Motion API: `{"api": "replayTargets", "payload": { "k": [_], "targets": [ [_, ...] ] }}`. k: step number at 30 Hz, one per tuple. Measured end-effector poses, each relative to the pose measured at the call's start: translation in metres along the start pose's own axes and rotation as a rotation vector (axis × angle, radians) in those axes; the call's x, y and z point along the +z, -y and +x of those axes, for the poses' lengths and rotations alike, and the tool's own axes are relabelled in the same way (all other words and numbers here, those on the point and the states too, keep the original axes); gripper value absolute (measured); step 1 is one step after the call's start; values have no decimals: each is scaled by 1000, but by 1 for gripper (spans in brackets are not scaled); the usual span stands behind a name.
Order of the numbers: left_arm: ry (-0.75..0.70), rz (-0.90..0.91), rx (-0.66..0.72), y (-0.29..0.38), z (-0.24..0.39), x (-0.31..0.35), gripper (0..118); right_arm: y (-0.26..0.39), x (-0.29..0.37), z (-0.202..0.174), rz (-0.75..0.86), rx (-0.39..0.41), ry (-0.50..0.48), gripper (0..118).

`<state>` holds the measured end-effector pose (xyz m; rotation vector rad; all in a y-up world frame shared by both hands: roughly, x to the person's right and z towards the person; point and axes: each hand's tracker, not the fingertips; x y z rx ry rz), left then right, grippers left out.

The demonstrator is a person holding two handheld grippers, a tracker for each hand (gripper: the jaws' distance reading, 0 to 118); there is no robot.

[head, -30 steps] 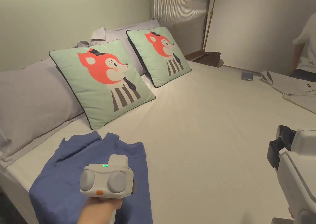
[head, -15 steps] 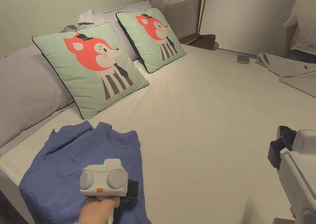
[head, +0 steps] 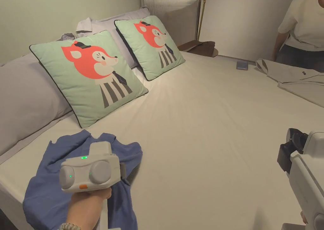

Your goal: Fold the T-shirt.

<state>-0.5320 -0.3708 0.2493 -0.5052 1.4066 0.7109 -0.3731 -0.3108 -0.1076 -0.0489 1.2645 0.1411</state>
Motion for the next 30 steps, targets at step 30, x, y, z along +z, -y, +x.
{"api": "replayTargets", "payload": {
  "k": [30],
  "targets": [
    [937, -33, -520, 132, 369, 119, 5, 2, 205, 205, 94, -48, 551, 0]
  ]
}}
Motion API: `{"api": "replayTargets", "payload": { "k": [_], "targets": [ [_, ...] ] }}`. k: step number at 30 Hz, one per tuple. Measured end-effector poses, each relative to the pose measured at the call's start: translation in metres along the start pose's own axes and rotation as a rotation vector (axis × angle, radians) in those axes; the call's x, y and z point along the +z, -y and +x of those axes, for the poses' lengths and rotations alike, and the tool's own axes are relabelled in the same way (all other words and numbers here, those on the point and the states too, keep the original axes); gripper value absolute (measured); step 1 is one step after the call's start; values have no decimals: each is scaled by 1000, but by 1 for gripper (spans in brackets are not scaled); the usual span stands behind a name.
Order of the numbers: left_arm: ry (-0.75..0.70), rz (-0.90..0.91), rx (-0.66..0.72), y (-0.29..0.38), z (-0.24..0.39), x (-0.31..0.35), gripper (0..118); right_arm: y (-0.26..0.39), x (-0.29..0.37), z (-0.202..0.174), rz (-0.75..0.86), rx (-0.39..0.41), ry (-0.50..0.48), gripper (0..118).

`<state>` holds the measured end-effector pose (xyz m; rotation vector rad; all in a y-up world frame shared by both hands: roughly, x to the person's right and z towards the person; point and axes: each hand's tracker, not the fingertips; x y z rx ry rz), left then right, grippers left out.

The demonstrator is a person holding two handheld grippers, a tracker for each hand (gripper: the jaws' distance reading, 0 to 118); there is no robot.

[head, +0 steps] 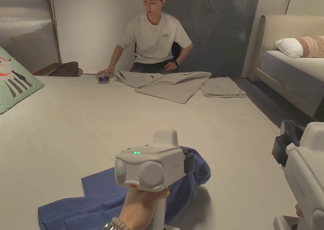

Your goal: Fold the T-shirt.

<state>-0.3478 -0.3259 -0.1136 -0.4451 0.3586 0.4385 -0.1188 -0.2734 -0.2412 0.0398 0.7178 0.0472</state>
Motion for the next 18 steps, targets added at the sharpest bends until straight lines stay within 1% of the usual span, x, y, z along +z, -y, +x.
{"api": "replayTargets", "payload": {
  "k": [6, 8, 13, 16, 18],
  "targets": [
    [38, -278, 30, 69, 6, -59, 5, 12, 8, 10, -29, -2, 18, 0],
    [33, -342, 28, 87, 7, -71, 5, 18, 6, 11, -38, -4, 17, 0],
    [-12, -416, 2, 117, 9, -88, 5, 22, 7, 10, -47, -5, 12, 0],
    [-23, -431, 1, 127, 7, -91, 5, 19, 11, 8, -46, -4, 11, 0],
    [-14, -409, 21, 127, 3, -88, 6, 19, 13, 7, -45, -4, 12, 0]
  ]
}}
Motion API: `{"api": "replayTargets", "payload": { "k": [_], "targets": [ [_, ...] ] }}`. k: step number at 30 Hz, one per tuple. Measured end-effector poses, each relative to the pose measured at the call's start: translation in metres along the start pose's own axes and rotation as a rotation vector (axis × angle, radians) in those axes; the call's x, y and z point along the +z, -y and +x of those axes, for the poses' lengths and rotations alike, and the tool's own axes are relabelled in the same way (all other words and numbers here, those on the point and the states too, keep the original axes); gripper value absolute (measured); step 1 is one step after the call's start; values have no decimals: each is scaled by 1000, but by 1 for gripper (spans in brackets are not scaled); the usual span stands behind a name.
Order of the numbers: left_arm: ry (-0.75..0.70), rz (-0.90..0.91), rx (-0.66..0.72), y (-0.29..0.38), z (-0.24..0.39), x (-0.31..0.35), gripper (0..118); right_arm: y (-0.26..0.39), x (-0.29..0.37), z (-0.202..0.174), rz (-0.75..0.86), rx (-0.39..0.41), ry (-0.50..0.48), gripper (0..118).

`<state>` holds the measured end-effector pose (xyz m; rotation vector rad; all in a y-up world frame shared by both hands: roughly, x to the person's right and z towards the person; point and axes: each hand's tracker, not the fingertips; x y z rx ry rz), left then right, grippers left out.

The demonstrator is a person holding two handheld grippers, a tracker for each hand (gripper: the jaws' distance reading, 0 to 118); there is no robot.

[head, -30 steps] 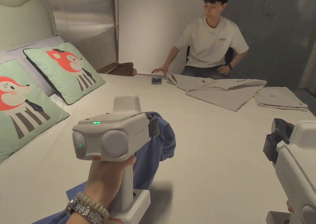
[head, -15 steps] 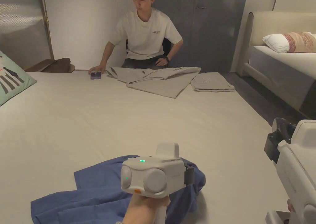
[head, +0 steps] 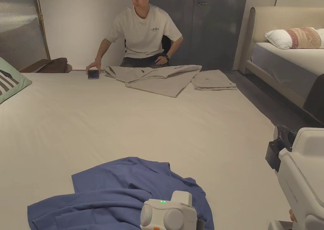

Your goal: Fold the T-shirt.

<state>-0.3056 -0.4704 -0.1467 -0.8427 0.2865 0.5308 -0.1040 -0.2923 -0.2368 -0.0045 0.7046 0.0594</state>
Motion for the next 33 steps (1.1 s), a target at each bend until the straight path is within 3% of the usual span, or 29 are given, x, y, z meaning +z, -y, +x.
{"api": "replayTargets", "payload": {
  "k": [1, 2, 5, 6, 11, 13, 20, 23, 33],
  "targets": [
    [17, 22, 23, 0, -2, 4, 9, 0, 1, 0, 0, 0, 0, 0],
    [28, 35, 27, -1, -3, 9, 23, -2, 3, -1, 0, -1, -1, 0],
    [18, 132, 4, -7, -9, 39, 100, -3, 7, -2, 4, -2, -3, 0],
    [0, 183, -13, -9, -11, 52, 106, -4, 7, -2, 5, -2, -4, 0],
    [-153, 516, -35, -13, -43, 154, 104, -5, 8, -5, 17, -17, -20, 0],
    [-247, 633, -7, -8, -63, 198, 98, -5, 10, -9, 23, -19, -28, 0],
    [-596, 847, 79, 22, -118, 295, 8, -6, 9, -21, 35, -29, -67, 0],
    [-622, 886, 126, 33, -129, 316, 1, -6, 7, -26, 38, -29, -76, 0],
    [-598, 721, 149, 39, -141, 297, 1, -1, 1, -34, 19, -40, -97, 0]
  ]
}}
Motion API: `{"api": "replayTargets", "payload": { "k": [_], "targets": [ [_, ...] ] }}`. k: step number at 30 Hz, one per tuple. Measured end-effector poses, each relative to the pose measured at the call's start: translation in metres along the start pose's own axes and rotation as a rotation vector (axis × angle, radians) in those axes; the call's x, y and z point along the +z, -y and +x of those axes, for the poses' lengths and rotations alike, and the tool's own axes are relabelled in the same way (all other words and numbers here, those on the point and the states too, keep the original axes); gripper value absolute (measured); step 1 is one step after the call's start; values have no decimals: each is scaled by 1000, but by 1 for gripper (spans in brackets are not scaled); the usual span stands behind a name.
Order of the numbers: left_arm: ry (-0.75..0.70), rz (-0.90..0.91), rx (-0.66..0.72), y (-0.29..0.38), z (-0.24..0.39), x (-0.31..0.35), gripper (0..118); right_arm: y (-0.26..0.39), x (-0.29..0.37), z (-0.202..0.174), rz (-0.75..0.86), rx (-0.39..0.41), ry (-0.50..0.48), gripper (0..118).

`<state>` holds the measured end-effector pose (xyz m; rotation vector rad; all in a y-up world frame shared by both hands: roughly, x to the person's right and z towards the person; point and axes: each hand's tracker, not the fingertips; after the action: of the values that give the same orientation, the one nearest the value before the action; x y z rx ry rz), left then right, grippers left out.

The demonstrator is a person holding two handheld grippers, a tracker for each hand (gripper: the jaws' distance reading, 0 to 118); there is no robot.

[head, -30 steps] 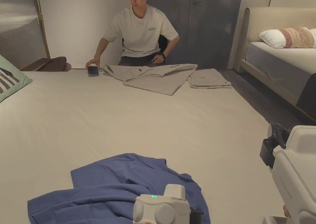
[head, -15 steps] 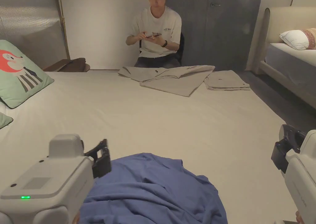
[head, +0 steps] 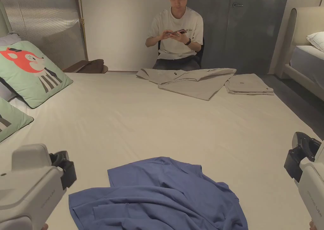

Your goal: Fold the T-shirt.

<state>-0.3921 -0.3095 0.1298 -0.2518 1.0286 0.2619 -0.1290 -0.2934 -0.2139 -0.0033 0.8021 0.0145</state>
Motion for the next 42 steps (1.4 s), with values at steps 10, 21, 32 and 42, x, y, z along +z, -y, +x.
{"api": "replayTargets", "payload": {
  "k": [10, 21, 32, 42],
  "targets": [
    [4, -474, 29, 109, -10, -77, 81, 29, -9, -2, -68, 20, -19, 0],
    [50, -581, 35, 152, 7, -81, 36, 60, -16, -4, -160, 29, -22, 0],
    [68, -520, 36, 135, 9, -58, 7, 129, -87, -7, -508, -16, -136, 105],
    [64, -516, 39, 134, 7, -56, 7, 187, -123, -24, -792, 42, -170, 87]
  ]
}}
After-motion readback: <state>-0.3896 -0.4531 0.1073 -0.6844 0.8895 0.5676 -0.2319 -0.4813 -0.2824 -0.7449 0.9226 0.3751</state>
